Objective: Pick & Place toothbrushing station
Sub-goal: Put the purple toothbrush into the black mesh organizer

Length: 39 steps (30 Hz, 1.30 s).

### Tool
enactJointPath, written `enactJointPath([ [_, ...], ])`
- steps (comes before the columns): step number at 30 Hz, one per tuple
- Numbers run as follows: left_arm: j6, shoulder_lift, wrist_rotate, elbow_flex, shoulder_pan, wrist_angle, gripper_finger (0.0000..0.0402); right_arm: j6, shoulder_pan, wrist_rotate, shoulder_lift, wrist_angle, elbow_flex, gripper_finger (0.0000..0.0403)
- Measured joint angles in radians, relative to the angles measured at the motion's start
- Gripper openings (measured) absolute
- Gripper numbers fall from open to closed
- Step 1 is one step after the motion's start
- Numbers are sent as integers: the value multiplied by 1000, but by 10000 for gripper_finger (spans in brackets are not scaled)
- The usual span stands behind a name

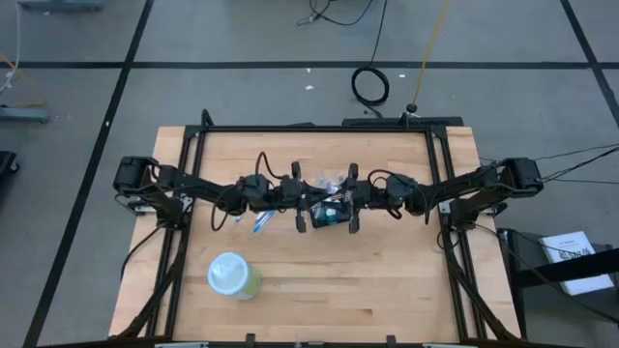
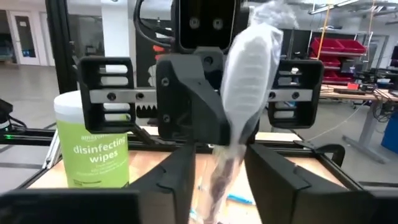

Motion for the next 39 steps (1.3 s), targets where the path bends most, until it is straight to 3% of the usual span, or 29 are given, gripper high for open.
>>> enactJointPath([
  [9,-7,0,1,0,0,-8,17,3,0,-3,-9,-19,0,50],
  [15,-23,0,3,0,0,-24,11,0,0,-4,-9,-21,-1,14],
  [28,-96,-16,-12,0,-23,-28,144,5,-5,13,-31,-73,0,14],
  [32,-50,-62,-36,0,-35,-68,182,5,-6,31,-87,-175,0,14],
  [39,-4,-173,-78,0,-35,-303,218,22,-5,30,-292,-500,0,14],
])
